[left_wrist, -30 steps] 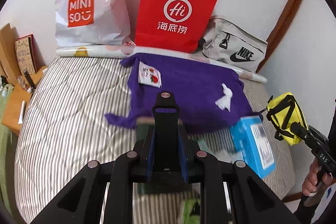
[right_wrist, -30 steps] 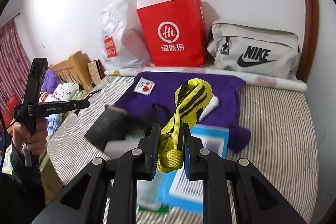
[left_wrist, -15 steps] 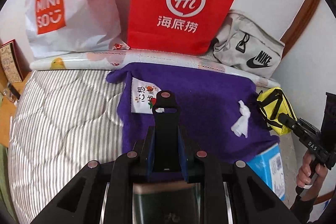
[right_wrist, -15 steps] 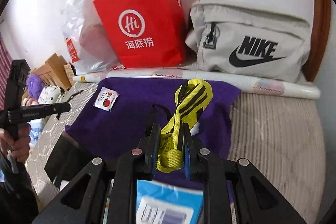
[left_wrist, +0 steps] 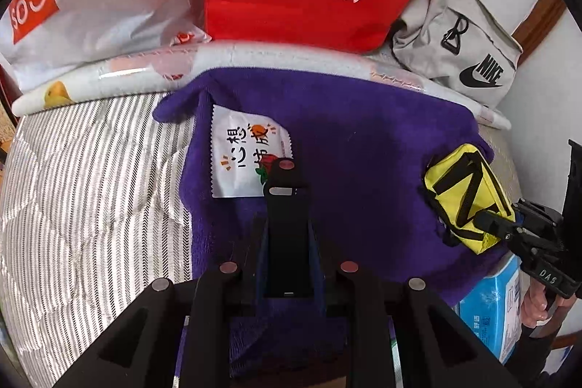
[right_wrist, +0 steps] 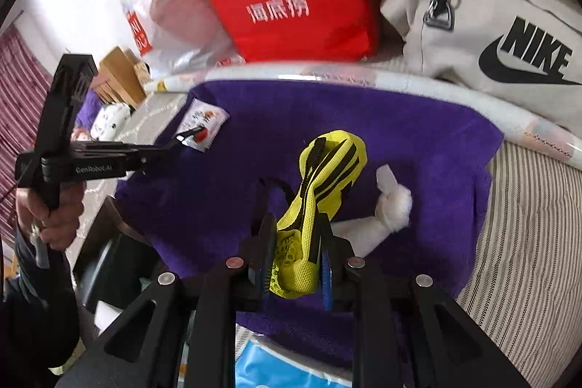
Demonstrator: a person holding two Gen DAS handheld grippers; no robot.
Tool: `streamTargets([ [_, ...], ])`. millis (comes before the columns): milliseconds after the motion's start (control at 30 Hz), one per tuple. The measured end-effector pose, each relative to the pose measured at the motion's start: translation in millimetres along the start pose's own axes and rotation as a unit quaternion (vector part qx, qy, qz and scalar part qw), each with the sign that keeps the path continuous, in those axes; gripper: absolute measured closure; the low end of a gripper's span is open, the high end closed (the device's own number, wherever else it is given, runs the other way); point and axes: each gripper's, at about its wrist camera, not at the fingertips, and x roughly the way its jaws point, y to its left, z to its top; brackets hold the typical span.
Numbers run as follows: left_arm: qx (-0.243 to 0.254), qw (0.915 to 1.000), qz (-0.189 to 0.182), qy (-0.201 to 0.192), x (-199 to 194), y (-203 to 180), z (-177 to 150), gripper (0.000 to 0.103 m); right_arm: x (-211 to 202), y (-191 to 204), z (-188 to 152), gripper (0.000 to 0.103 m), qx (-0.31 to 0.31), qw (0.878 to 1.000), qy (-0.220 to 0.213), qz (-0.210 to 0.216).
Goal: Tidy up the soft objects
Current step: 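Lower the yellow pouch onto the purple towel and open the right tool, then move the right tool to the white mesh drawstring bag and grasp its string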
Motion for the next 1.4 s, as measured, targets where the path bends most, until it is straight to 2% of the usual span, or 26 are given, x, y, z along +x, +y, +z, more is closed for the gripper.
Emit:
streamTargets([
  [200,0.010,0.9999,0.004,0.013,7.4,-2.0,2.2,0.082,10.5,-3.2,1.1,0.067,-0.004,0.999,0.030,-0.030],
  [233,0.011,0.9997,0.005,0.020,8.6,-2.5,2.0,0.081,11.1,-2.8,1.0,0.062,-0.007,0.999,0.033,-0.037],
  [300,0.009,0.9997,0.003,0.022,7.1,-2.2,1.0,0.070,10.0,-2.2,-0.2,0.052,-0.012,0.998,0.039,-0.056],
  [367,0.007,0.9998,0.006,0.018,3.0,-1.1,-0.7,0.060,6.2,-2.4,-1.5,0.049,-0.012,0.997,0.036,-0.069],
  [633,0.009,0.9997,0.014,-0.019,-37.5,-1.3,-16.0,0.059,-32.2,-1.3,-12.5,0.047,0.006,0.995,-0.002,-0.104],
  [867,0.015,0.9943,0.021,-0.104,-96.5,-11.2,-53.8,0.059,-79.2,19.7,-40.2,0.047,0.011,0.989,-0.061,-0.131],
  [967,0.003,0.9923,0.006,-0.123,-114.4,-13.8,-72.8,0.059,-97.3,30.4,-55.0,0.047,0.023,0.987,-0.085,-0.132],
  [1267,0.023,0.9953,-0.018,-0.092,-133.0,-33.8,-142.2,0.059,-127.5,83.0,-116.4,0.047,0.012,0.991,-0.076,-0.109],
  [1400,0.029,0.9963,-0.012,-0.080,-131.5,-38.9,-173.9,0.059,-125.9,108.5,-146.5,0.047,-0.001,0.994,-0.069,-0.089],
])
